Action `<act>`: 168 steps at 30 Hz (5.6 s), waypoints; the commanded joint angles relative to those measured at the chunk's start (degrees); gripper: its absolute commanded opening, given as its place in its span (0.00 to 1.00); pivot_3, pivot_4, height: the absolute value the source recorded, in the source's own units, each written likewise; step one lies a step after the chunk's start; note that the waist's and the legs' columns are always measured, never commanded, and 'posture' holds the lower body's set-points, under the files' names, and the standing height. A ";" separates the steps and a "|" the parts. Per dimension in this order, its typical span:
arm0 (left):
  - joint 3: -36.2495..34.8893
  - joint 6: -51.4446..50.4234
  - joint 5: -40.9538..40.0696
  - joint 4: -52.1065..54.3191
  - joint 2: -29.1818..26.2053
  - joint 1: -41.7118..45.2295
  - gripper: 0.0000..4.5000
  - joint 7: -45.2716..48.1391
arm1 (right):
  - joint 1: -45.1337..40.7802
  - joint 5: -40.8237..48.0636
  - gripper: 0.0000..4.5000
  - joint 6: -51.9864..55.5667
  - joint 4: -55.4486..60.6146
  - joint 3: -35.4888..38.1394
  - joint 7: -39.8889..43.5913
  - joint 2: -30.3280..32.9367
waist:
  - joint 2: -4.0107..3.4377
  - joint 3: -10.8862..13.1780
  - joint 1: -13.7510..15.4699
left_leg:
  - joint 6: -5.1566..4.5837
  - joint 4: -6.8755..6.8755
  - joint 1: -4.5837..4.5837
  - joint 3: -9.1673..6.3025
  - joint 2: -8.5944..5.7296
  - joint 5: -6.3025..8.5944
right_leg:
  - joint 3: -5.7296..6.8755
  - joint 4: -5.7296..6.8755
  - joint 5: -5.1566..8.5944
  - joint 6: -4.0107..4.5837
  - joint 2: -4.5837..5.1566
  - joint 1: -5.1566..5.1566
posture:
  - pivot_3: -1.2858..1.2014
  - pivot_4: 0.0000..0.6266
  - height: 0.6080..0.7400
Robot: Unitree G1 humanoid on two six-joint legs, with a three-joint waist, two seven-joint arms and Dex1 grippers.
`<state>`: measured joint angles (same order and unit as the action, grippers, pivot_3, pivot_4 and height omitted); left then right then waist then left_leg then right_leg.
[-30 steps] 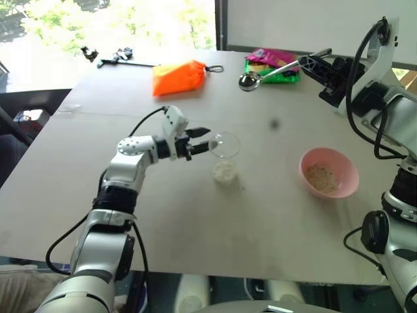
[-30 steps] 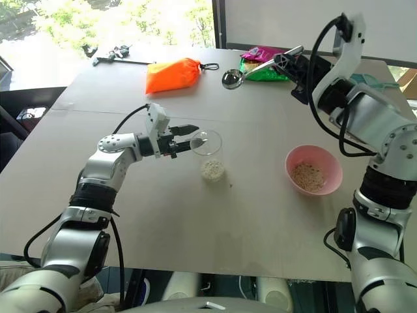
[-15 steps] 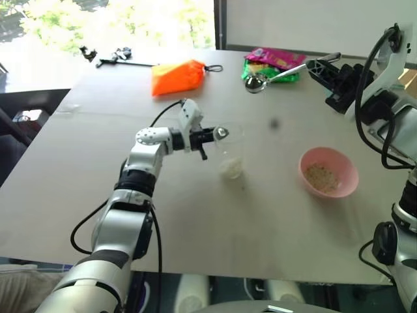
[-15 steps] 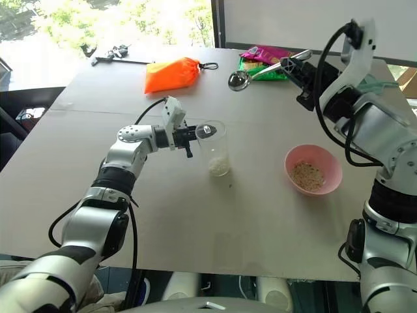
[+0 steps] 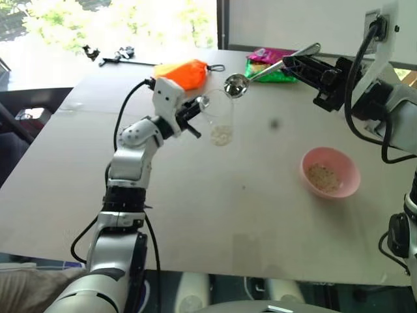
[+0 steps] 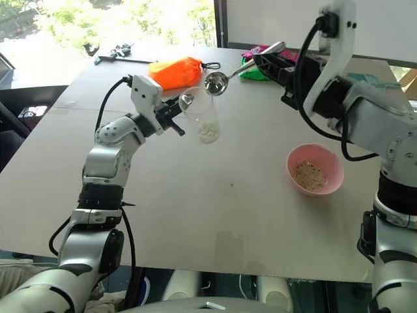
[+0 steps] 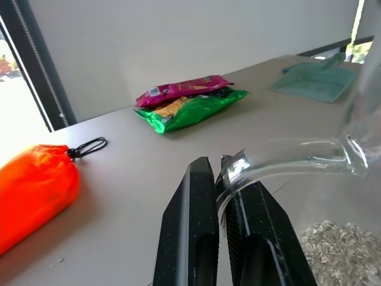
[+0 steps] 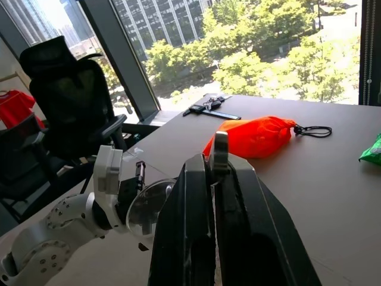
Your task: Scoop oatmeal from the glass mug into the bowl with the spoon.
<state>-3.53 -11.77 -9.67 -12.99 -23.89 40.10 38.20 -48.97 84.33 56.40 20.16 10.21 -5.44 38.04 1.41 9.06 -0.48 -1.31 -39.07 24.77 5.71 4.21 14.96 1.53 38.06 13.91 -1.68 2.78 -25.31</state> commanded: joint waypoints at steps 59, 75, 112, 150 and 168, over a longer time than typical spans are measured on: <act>5.90 16.98 12.26 -6.99 0.55 5.72 0.02 -10.25 | -12.34 -46.15 0.00 15.42 -6.52 -6.78 30.91 -16.91 | 0.00 0.00 0.20 | 0.01 -0.15 0.05 0.04 -0.01 -0.01 | 0.11 0.12 0.00 0.00 0.00 -0.02 | 0.52 0.24 1.00; 5.67 15.81 12.01 -5.68 0.99 5.03 0.02 -10.23 | -12.52 -44.36 0.00 18.56 -7.21 -3.78 28.70 -19.44 | 0.00 0.00 -0.09 | 0.02 -0.15 0.04 0.04 -0.01 -0.01 | 0.10 0.15 0.00 0.00 0.00 -0.02 | 0.52 0.24 1.00; 6.00 14.52 11.61 -5.30 2.44 4.71 0.02 -10.25 | -16.68 -37.50 0.00 36.10 -13.06 18.04 17.92 -27.86 | -0.01 -0.01 -0.06 | 0.02 -0.15 0.04 0.05 -0.01 -0.01 | 0.09 0.23 0.00 0.00 0.01 -0.03 | 0.52 0.24 1.00; 13.54 31.90 16.21 -40.66 23.00 23.26 0.02 -11.31 | 13.91 28.67 0.00 7.89 -15.51 27.05 -28.60 0.43 | -0.06 -0.03 0.03 | -0.01 -0.08 0.03 0.11 -0.03 0.00 | -0.06 0.08 -0.01 -0.02 -0.01 -0.02 | 0.52 0.24 1.00; 13.30 34.53 17.74 -44.93 22.81 24.85 0.02 -11.06 | 23.10 28.67 0.00 8.27 -13.30 32.19 -20.73 5.31 | -0.07 -0.04 1.29 | -0.01 -0.09 0.04 0.09 -0.03 0.01 | -0.05 0.01 -0.02 -0.04 -0.02 0.00 | 0.52 0.24 1.00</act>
<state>9.81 20.27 8.23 -59.27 -1.36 62.65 27.33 -26.12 111.98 64.90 5.77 39.11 -27.35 41.82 1.34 9.02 0.81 -1.32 -39.16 24.81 5.80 4.18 14.96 1.49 38.07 13.89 -1.72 2.75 -25.29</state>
